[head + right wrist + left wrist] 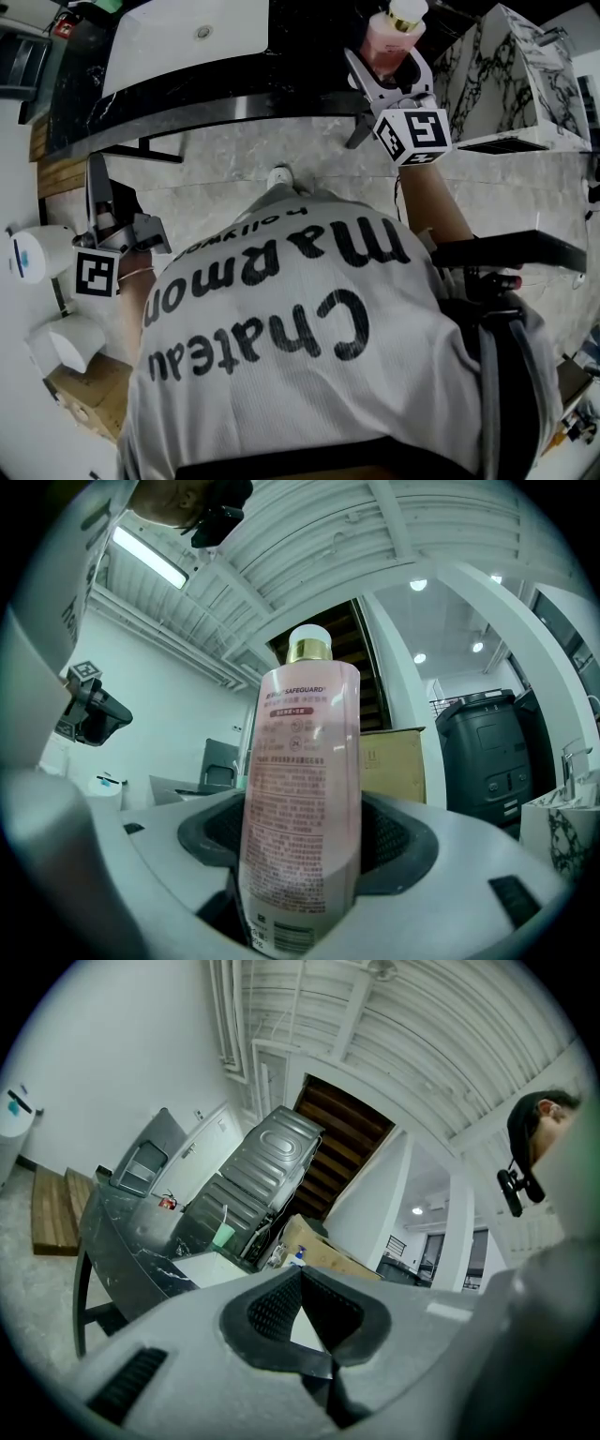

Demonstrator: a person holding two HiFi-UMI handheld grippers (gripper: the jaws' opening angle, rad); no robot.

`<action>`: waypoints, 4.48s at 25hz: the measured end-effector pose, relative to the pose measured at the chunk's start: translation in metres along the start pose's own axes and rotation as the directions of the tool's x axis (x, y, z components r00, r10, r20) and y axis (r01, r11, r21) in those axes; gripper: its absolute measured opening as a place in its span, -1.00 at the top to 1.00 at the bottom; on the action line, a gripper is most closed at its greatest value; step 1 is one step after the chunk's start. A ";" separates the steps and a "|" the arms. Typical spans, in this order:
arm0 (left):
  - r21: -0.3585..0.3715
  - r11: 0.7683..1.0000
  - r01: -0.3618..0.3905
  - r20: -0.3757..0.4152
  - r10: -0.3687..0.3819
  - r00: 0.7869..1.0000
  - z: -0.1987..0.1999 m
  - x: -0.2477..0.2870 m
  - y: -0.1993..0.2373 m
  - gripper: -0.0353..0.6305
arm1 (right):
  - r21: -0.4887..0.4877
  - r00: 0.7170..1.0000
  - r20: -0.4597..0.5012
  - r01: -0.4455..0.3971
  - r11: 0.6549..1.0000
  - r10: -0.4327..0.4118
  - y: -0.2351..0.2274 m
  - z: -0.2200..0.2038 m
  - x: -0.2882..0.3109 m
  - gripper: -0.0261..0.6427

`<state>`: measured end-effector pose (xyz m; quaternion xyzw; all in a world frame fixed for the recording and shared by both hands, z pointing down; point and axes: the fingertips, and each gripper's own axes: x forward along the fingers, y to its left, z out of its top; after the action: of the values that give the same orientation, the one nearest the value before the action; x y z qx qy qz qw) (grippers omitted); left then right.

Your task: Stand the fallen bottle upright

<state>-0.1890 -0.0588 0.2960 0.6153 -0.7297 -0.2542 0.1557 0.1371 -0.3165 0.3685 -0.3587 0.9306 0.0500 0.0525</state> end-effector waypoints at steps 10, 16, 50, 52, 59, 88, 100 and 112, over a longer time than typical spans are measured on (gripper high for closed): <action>-0.004 1.000 -0.012 -0.012 0.012 1.000 -0.004 -0.003 0.001 0.85 | 0.017 0.998 -0.025 -0.061 0.998 0.062 0.001 -0.001 0.004 -0.01; -0.004 0.999 -0.032 -0.012 0.032 0.999 -0.005 -0.010 0.003 0.85 | 0.001 0.995 -0.091 -0.047 0.999 0.047 -0.004 -0.014 0.002 -0.01; -0.129 0.989 0.069 -0.070 -0.078 0.994 0.029 -0.070 0.077 0.85 | 0.216 0.891 -0.321 0.398 0.891 -0.321 0.044 0.002 -0.122 0.76; -0.134 0.986 0.096 -0.098 -0.109 0.989 0.025 -0.074 0.078 0.85 | 0.235 0.894 -0.322 0.394 0.888 -0.312 0.062 0.006 -0.134 0.82; -0.037 0.977 0.208 -0.216 -0.211 0.953 0.003 -0.087 0.087 0.85 | 0.234 0.864 -0.344 0.458 0.858 -0.368 0.109 0.018 -0.171 0.85; -0.089 0.975 0.203 -0.330 -0.221 0.918 -0.017 -0.137 0.142 0.85 | 0.197 0.691 -0.463 0.690 0.696 -0.555 0.167 0.003 -0.289 0.87; -0.082 0.975 0.205 -0.305 -0.220 0.926 -0.009 -0.132 0.140 0.85 | 0.158 0.706 -0.446 0.667 0.728 -0.550 0.161 0.006 -0.278 0.87; -0.053 0.979 0.195 -0.278 -0.202 0.939 0.003 -0.125 0.136 0.85 | 0.185 0.721 -0.424 0.661 0.727 -0.548 0.144 0.007 -0.267 0.87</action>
<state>-0.2775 0.0796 0.3806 0.7138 -0.6311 -0.1872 0.2391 0.2372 -0.0329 0.4052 -0.6356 0.7483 -0.1860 -0.0374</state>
